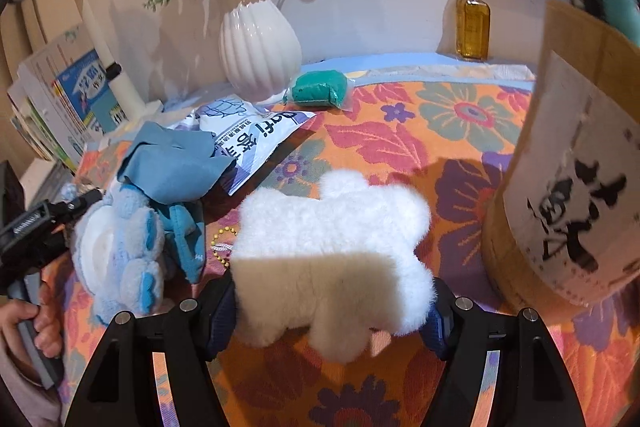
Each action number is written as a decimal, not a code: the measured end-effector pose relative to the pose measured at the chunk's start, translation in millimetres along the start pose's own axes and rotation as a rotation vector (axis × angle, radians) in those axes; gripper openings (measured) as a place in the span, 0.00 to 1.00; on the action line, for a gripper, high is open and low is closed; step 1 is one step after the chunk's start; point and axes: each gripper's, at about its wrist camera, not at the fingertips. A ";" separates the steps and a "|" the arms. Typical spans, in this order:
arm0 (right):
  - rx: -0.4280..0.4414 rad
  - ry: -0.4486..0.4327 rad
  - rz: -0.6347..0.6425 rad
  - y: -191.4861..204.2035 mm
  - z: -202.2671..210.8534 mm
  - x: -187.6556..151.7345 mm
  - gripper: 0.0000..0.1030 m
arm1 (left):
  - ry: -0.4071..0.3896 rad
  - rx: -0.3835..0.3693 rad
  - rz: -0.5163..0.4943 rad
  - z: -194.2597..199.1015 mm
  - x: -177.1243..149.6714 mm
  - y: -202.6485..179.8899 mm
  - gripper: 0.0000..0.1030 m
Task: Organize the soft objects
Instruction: 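Grasp the gingham scrunchie and small plush with the left tool while the right grasps the white fluffy plush, then lift both held soft items and carry them toward the amber glass bowl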
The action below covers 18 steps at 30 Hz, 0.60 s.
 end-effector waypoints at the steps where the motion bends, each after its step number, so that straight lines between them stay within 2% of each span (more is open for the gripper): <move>1: 0.012 0.002 -0.009 -1.5 1.4 -0.8 0.70 | 0.001 0.004 -0.002 0.0 -0.1 -0.3 0.43; 8: 0.042 0.013 -0.023 -2.9 10.6 -12.3 0.71 | -0.001 0.016 -0.009 0.0 -0.6 -2.0 0.42; 11: 0.030 0.018 -0.005 -1.5 15.6 -21.1 0.71 | -0.001 0.049 -0.010 5.2 -2.9 -3.0 0.41; 18: 0.030 0.019 0.016 -7.4 30.4 -45.2 0.71 | 0.020 0.084 -0.019 21.8 -21.7 -15.0 0.41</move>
Point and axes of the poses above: each gripper's, at about its wrist camera, not at the fingertips, and z roughly against the way its jaws point, y to its left, x to its top, and after that the axes turned 15 degrees about -z, right-handed
